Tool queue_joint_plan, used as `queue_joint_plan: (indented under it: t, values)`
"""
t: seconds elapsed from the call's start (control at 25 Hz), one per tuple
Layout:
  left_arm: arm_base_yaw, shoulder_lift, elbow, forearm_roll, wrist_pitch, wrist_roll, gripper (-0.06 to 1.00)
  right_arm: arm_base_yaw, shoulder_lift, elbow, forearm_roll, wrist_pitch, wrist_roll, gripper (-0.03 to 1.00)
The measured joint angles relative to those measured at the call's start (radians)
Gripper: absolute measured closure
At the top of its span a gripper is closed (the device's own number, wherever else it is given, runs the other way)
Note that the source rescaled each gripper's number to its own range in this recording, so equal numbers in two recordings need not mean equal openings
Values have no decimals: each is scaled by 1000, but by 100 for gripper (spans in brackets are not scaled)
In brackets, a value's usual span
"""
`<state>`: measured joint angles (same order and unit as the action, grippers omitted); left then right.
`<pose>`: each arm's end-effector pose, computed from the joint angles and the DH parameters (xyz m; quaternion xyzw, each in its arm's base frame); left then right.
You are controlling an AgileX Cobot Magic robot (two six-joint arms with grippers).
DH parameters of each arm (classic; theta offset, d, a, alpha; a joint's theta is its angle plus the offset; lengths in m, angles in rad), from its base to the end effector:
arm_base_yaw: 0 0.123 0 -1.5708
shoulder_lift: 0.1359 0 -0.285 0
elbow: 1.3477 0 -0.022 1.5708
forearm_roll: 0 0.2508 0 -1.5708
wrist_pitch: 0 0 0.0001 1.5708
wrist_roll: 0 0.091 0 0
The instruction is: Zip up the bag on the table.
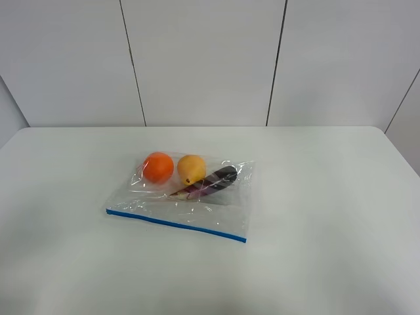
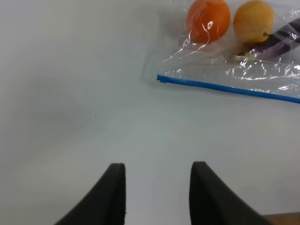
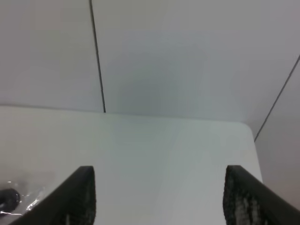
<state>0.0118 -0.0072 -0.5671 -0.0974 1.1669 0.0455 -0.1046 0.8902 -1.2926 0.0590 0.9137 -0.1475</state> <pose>-0.0188 -0.0084 0.2872 0.0207 0.8602 -0.0337 0.5084 0.1458 -0.0110 0.4667 -0.0155 0.8396 -0.0390 0.5416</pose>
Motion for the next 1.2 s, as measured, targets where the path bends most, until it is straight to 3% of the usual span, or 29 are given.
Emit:
queue_joint_plan:
  t: [0.28,0.52,0.76,1.2]
  values:
    - [0,0,0,0,0,0,44,0,-211,82,7,79,20,8]
    - [0,0,0,0,0,0,44,0,-362,211,23,82,23,8]
    - [0,0,0,0,0,0,44,0,-500,412,124,101,23,8]
    - [0,0,0,0,0,0,44,0,-759,536,92,94,28,8]
